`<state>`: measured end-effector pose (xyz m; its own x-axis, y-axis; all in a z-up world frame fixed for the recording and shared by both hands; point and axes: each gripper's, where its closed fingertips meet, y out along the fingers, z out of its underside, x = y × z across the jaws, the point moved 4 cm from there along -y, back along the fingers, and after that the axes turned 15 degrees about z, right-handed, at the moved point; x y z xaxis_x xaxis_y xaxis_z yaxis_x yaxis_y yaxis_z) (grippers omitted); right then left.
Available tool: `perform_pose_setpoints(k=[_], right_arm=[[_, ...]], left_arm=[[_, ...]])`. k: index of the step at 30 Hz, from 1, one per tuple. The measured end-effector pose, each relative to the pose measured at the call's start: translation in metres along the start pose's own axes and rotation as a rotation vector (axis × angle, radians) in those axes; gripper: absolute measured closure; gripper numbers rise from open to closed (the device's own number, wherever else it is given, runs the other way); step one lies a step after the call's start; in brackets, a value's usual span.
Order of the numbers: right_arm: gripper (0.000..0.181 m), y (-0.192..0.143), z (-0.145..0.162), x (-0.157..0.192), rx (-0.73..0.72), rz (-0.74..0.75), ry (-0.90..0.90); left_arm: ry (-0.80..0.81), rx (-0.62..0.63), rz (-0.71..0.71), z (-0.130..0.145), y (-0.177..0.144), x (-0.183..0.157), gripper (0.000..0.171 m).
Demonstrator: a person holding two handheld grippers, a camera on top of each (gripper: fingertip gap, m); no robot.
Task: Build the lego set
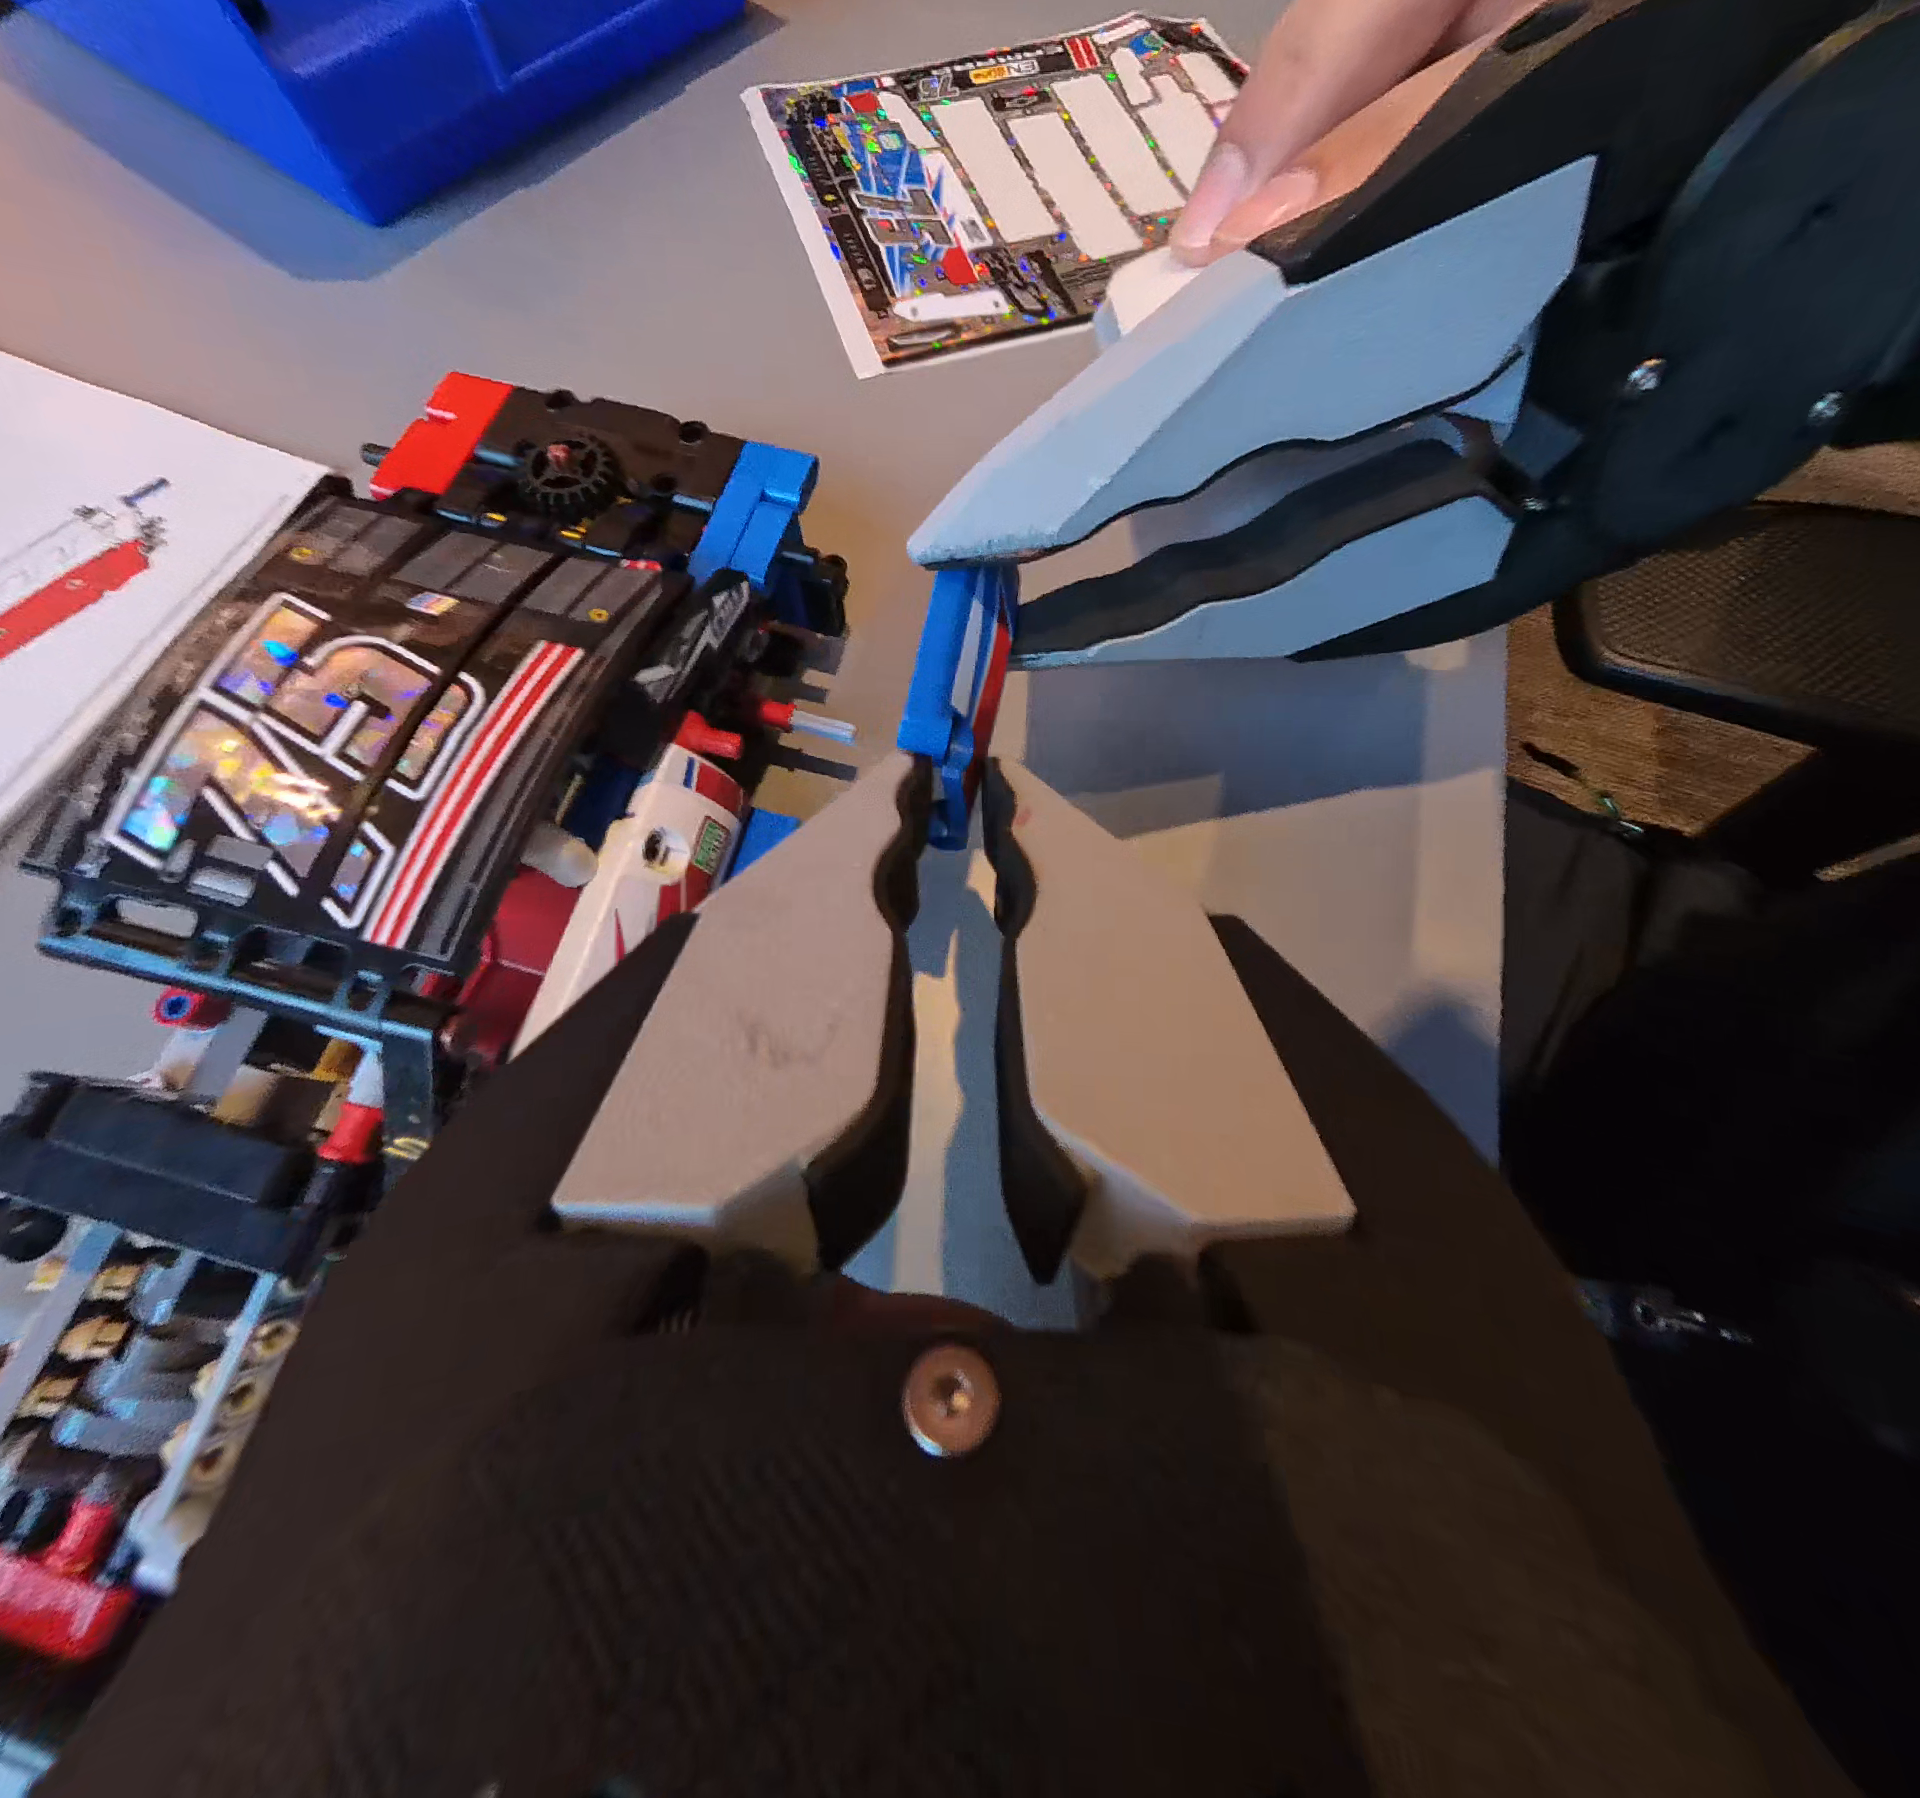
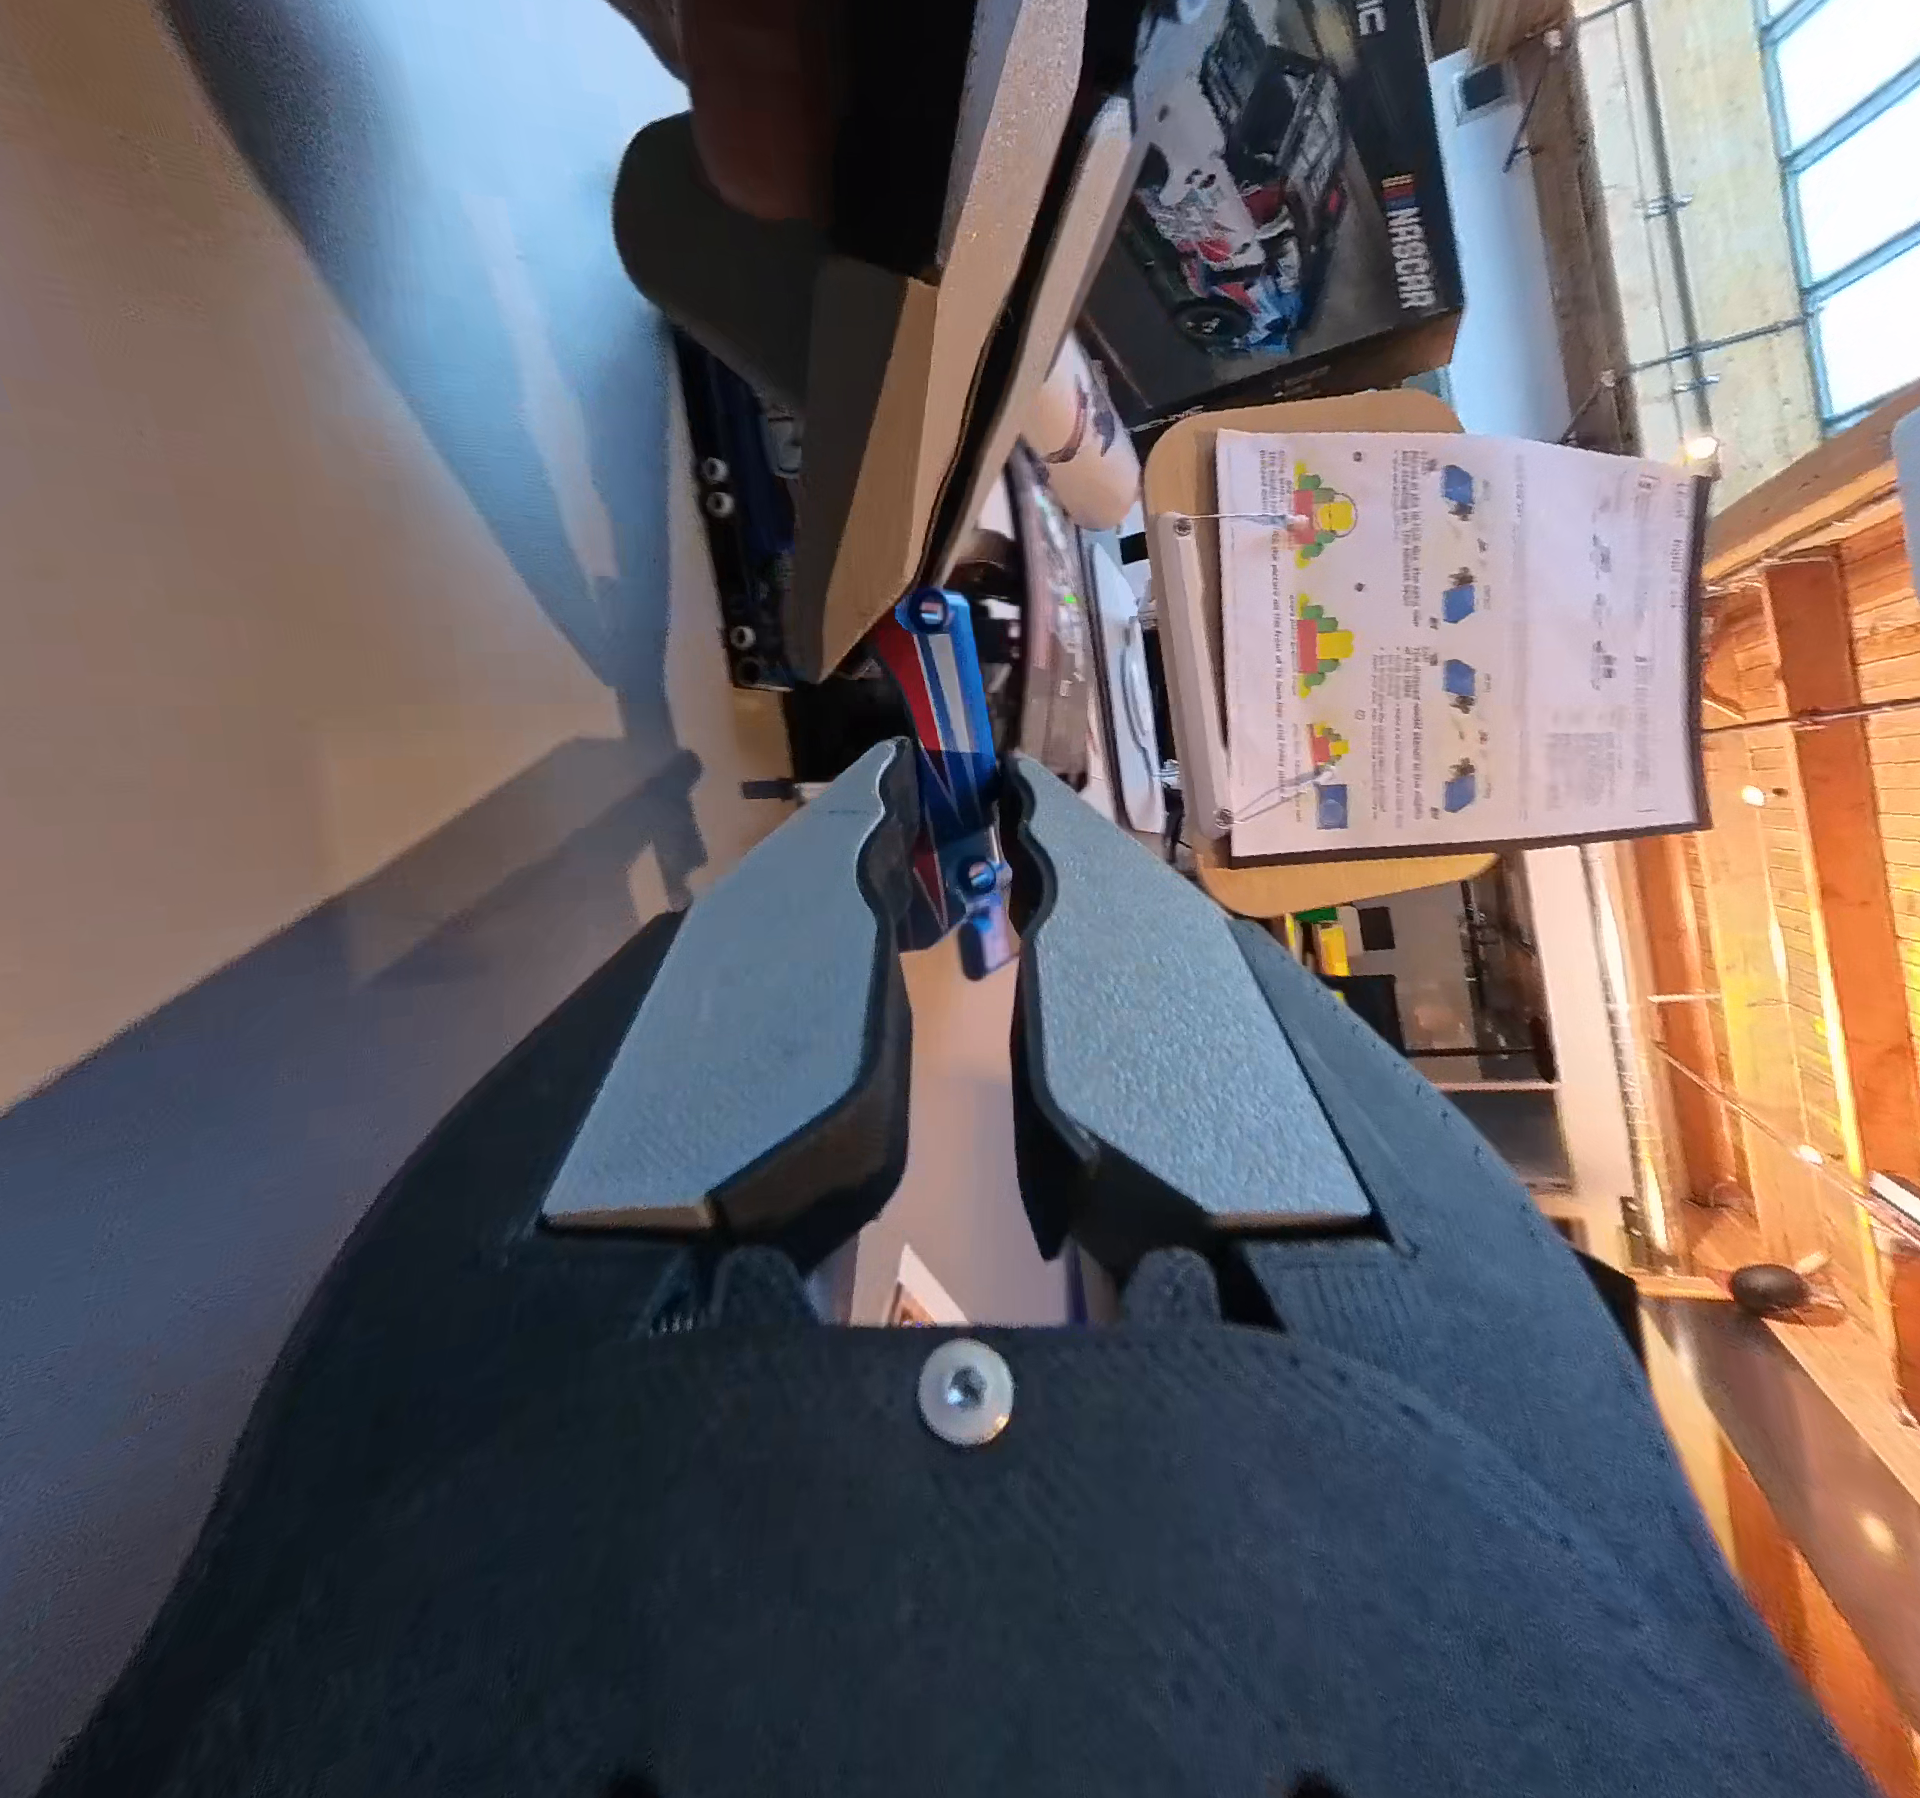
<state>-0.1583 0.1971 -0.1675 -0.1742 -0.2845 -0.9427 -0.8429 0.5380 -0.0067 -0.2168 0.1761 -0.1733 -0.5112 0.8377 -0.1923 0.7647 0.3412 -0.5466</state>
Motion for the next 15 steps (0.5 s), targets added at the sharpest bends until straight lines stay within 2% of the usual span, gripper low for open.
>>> perform_pose_setpoints(k=[4, 8, 11, 15], right_arm=[[0.168, -0.002, 0.006, 0.006, 0.007, -0.069, 0.078], [0.165, -0.004, 0.023, -0.002, 0.060, -0.246, 0.449], [0.154, -0.002, 0.037, -0.011, 0.101, -0.319, 0.663], [0.166, -0.004, 0.035, -0.002, 0.112, -0.482, 0.801]], left_arm=[[-0.024, 0.016, 0.026, 0.010, 0.000, 0.005, 0.167], [-0.006, 0.033, 0.016, 0.015, -0.002, 0.013, 0.167], [0.037, 0.046, 0.034, 0.017, -0.001, 0.010, 0.167], [0.105, 0.050, 0.036, 0.015, 0.000, 0.008, 0.167]])
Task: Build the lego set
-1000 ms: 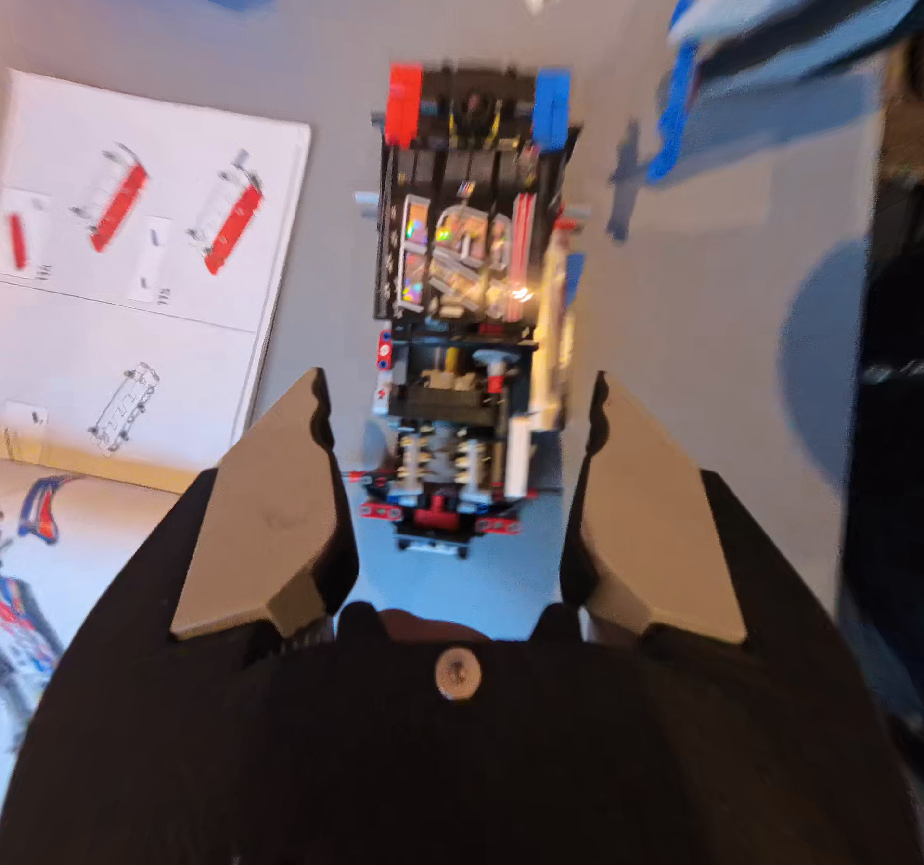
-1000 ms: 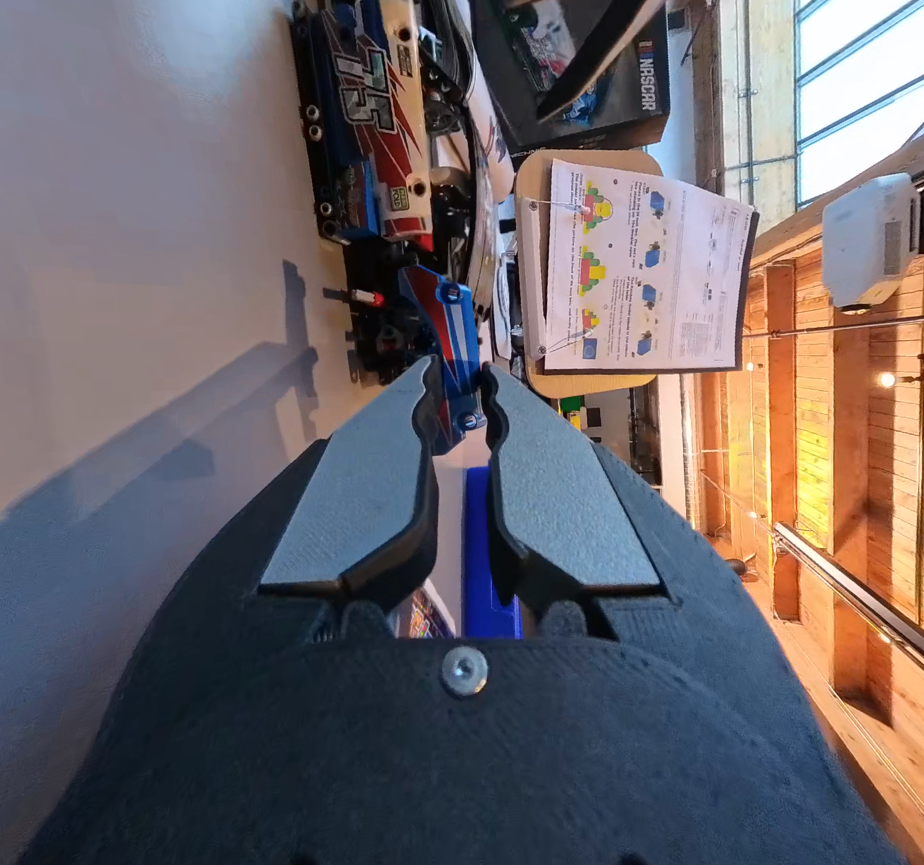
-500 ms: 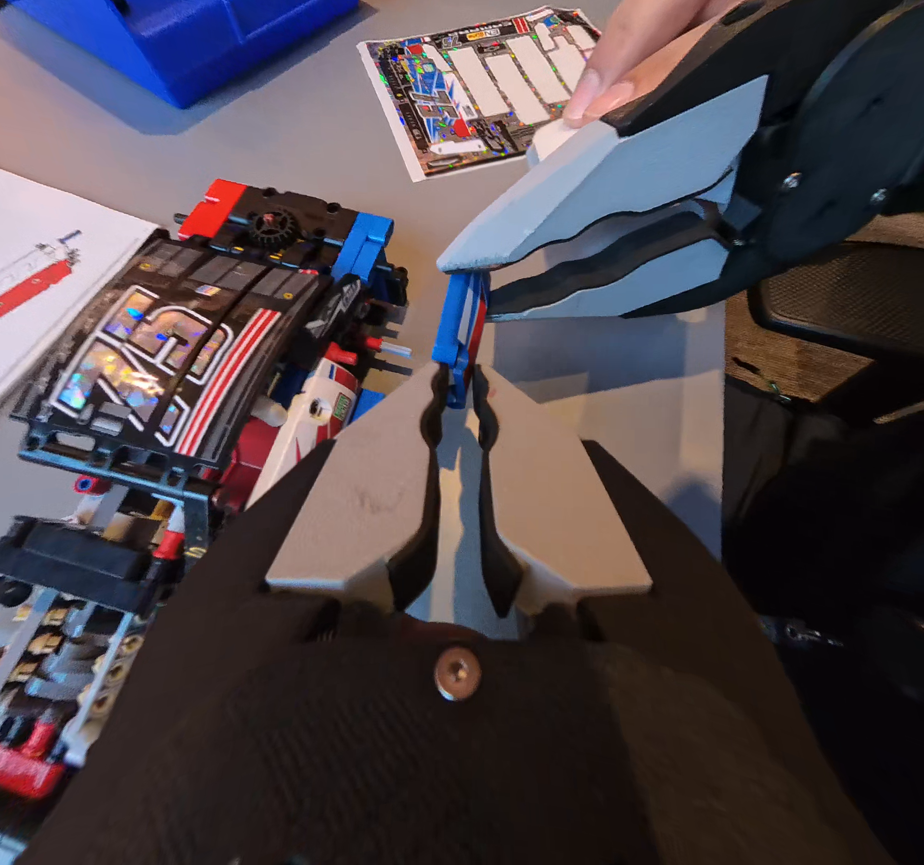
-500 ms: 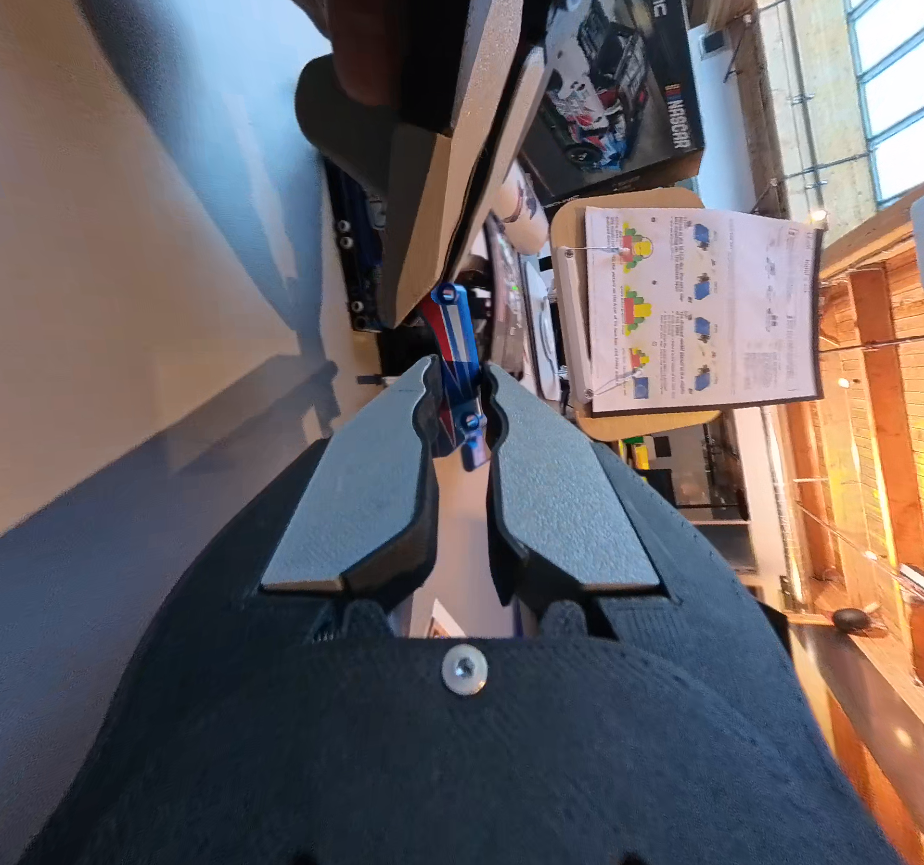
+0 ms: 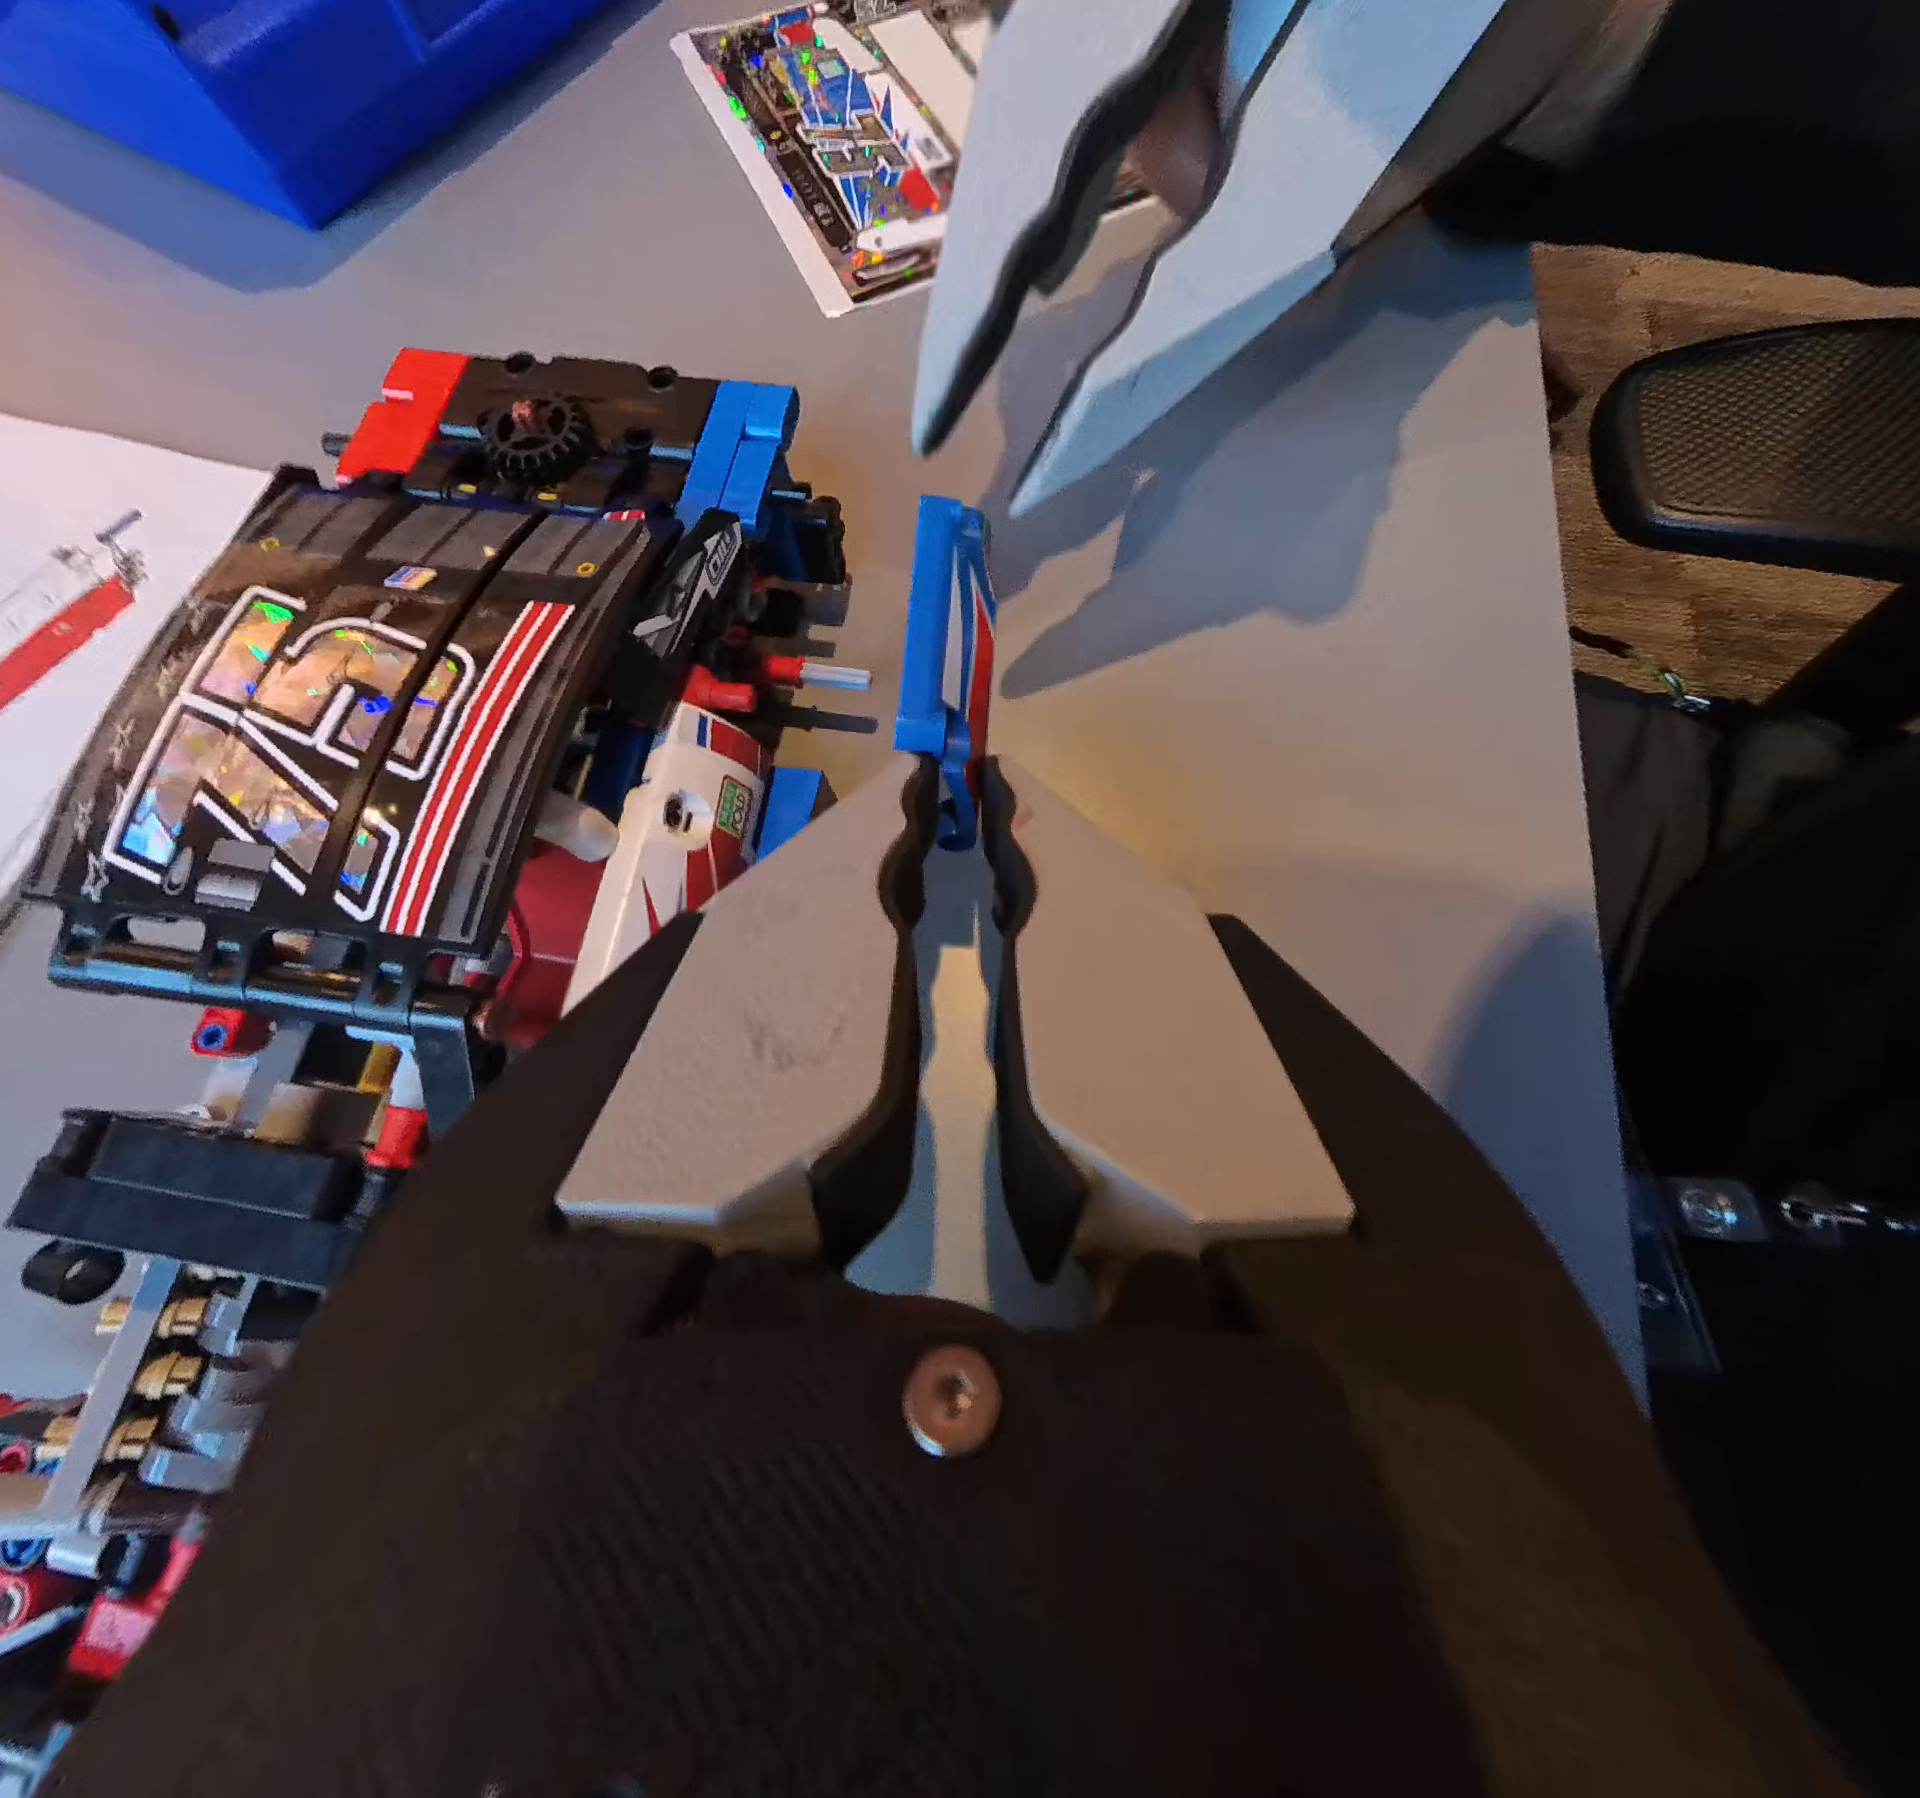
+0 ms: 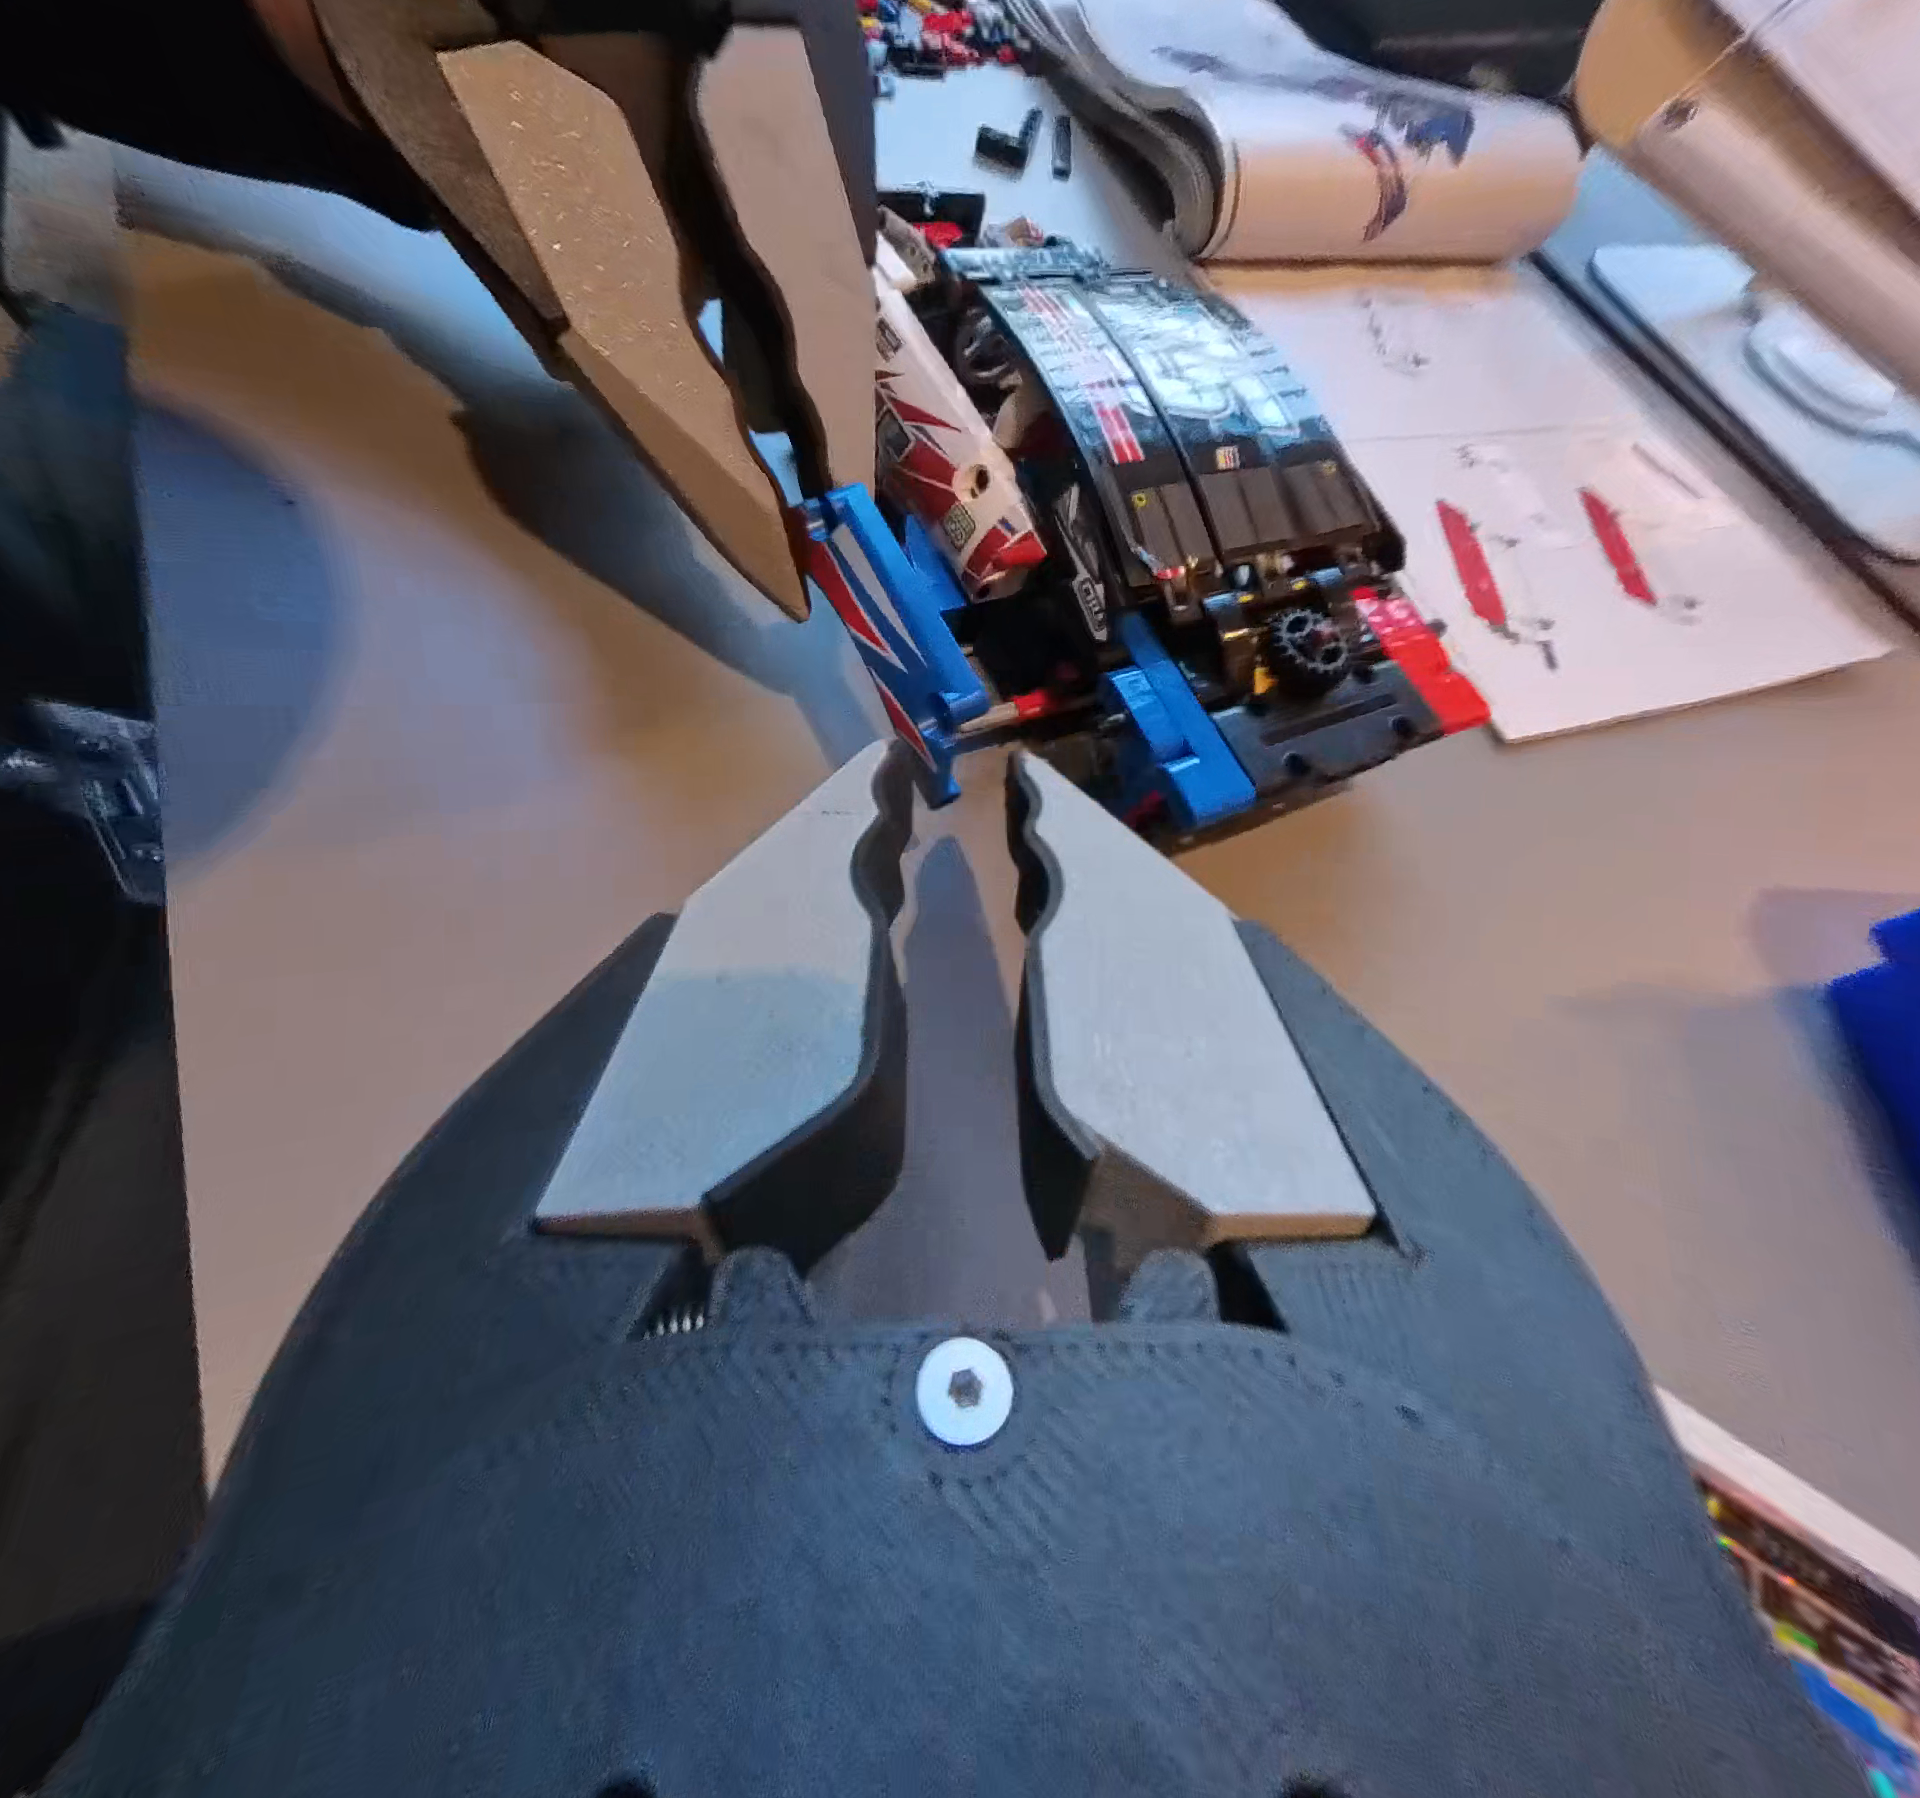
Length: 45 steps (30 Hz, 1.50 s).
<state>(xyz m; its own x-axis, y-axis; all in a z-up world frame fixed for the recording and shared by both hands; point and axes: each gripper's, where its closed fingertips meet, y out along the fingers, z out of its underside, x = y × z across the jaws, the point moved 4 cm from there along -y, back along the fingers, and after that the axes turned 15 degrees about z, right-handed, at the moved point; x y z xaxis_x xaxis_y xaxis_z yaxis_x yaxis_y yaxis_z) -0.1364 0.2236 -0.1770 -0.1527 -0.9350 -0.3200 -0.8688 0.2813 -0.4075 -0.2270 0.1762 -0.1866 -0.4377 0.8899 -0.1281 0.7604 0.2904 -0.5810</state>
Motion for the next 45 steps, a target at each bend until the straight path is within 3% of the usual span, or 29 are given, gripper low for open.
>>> perform_pose_setpoints(k=[5, 7, 14, 19, 26, 32, 36, 40, 45], right_arm=[[0.168, 0.003, 0.001, 0.005, 0.014, -0.062, 0.068], [0.177, 0.000, -0.001, 0.008, -0.013, -0.096, 0.067], [0.180, -0.003, -0.001, 0.008, -0.027, -0.174, 0.142], [0.181, -0.003, 0.002, -0.007, -0.038, -0.175, 0.223], [0.181, 0.005, 0.009, -0.017, 0.007, -0.206, 0.176], [0.181, 0.012, 0.012, -0.020, 0.012, -0.219, 0.149], [0.181, 0.009, 0.008, -0.018, -0.039, -0.252, 0.130], [0.181, 0.007, 0.005, -0.015, -0.067, -0.291, 0.109], [0.181, 0.010, 0.006, -0.018, -0.069, -0.310, 0.127]], left_arm=[[0.099, -0.024, -0.018, -0.003, -0.003, -0.003, 0.167], [0.096, -0.029, -0.003, -0.002, -0.003, -0.004, 0.167], [0.061, -0.042, -0.043, -0.001, -0.003, -0.002, 0.164], [-0.016, -0.062, -0.123, 0.005, -0.010, -0.003, 0.141], [-0.043, -0.084, -0.416, 0.006, -0.048, 0.005, 0.117], [-0.165, -0.043, -0.240, -0.018, -0.066, 0.028, 0.095], [-0.058, 0.101, -0.219, -0.025, -0.067, 0.048, 0.084], [-0.044, 0.135, -0.085, -0.028, -0.056, 0.050, 0.086], [-0.032, 0.125, -0.104, -0.028, -0.049, 0.049, 0.090]])
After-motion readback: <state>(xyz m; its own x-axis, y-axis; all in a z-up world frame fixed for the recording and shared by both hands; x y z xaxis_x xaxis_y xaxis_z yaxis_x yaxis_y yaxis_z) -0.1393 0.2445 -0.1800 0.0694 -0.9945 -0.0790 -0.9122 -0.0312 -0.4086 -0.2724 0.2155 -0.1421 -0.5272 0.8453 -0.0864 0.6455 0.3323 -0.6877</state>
